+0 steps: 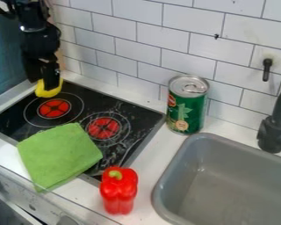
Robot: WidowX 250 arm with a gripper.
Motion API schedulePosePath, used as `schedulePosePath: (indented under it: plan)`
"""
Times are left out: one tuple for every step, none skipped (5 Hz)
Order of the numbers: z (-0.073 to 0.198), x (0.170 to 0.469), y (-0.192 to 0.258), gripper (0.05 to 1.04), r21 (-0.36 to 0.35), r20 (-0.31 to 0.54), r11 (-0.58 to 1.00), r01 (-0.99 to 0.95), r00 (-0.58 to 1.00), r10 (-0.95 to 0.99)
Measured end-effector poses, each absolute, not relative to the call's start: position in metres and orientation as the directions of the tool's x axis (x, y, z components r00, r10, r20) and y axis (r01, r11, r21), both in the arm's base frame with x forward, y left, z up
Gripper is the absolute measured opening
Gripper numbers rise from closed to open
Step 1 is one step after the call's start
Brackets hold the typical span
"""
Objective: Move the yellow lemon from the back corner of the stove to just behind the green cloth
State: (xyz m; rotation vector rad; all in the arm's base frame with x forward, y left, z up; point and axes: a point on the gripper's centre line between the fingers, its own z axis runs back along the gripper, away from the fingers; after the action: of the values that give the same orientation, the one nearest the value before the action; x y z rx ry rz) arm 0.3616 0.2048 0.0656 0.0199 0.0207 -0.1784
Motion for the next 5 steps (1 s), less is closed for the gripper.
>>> schedulePosePath:
  plan:
    - [0.059,0.364,0.205,1.007,0.014,-0.032,0.986,0.168,0.985,-0.168]
    - [0.057,0.366,0.208,0.956,0.027,-0.043,0.988,0.153,0.987,-0.152]
    - [0.056,0.367,0.21,0.783,0.042,-0.04,0.989,0.142,0.989,-0.14]
    - [0.054,0.356,0.205,0.78,0.035,-0.047,0.992,0.125,0.991,-0.123]
    - [0.062,0.341,0.195,0.78,0.026,-0.05,0.992,0.126,0.991,-0.124]
